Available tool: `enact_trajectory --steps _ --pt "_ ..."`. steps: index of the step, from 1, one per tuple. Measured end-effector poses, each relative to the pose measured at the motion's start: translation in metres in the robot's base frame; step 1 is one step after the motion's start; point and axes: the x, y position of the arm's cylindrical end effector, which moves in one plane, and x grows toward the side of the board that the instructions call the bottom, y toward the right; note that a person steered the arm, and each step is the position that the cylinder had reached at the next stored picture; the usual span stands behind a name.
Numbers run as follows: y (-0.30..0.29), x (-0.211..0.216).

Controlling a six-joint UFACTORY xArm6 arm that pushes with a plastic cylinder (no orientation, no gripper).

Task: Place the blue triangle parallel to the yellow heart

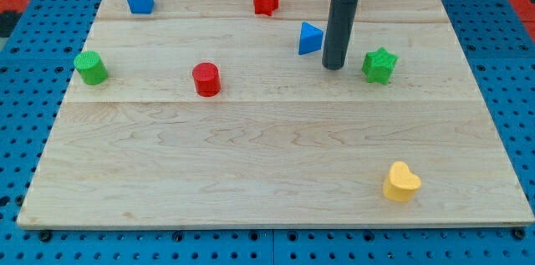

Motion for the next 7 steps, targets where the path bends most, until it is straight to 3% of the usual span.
enact_trajectory --steps 1,6,7 --pt "0.000 -0.022" --pt "-0.008 -0.031" --pt "-0.006 -0.049"
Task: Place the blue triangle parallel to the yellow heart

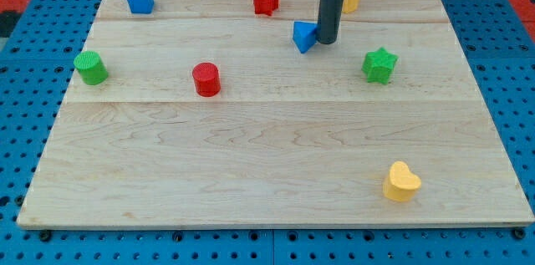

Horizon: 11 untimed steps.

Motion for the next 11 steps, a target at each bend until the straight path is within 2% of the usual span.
enact_trajectory --steps 2,3,5,7,8,10,11 --pt "-0.048 -0.024" --pt "-0.065 -0.020" --pt "-0.128 0.039" --pt "-0.151 0.115" --pt "-0.151 0.169" --pt "-0.170 0.130" --pt "-0.182 0.179"
